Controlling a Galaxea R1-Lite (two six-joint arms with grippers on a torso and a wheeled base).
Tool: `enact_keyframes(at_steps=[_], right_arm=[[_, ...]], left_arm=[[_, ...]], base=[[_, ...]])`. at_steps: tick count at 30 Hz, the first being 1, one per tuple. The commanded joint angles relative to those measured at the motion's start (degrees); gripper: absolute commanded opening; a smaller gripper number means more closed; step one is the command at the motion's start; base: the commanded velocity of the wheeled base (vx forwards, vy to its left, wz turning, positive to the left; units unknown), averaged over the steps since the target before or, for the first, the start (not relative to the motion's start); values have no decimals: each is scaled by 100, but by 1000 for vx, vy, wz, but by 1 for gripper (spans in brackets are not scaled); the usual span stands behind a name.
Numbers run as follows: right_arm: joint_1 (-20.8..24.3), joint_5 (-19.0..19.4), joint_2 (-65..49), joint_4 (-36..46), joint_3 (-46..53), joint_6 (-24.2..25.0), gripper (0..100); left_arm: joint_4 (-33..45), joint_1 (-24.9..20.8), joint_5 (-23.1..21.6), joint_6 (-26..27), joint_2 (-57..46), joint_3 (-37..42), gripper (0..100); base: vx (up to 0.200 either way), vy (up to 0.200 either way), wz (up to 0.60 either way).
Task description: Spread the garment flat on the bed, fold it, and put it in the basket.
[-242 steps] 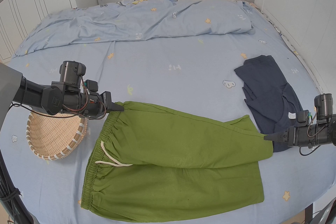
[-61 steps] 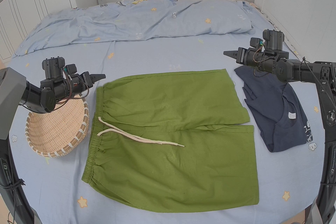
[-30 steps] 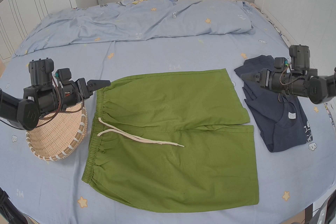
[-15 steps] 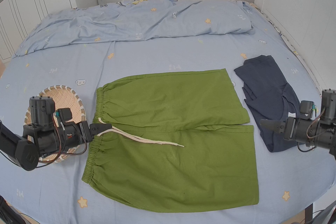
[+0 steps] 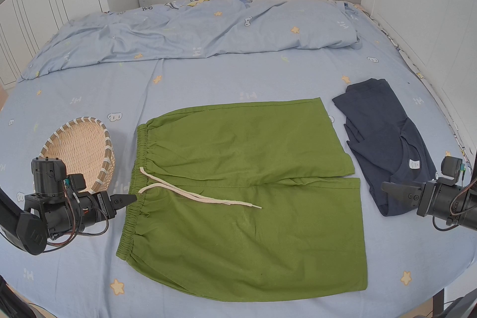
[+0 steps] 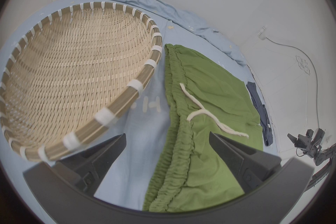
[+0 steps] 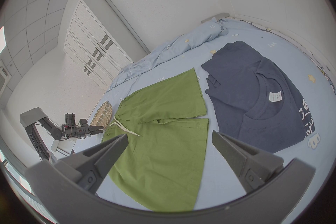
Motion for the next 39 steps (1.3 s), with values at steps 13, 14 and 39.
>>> enact_keyframes(at_steps=[13,14,39], right_arm=[[2,-23,-28,-45,518,0,100],[11,-23,-37,-45,518,0,100],[11,-14,-28,-45,518,0,100]], left_arm=[[-5,139,-1434,-45,-60,1210,100],[-5,156,-1487,-19,-16,1210,100],[-691,288,-1531,-1,441,1571,100]], base=[[0,0,0],[0,0,0],[0,0,0]])
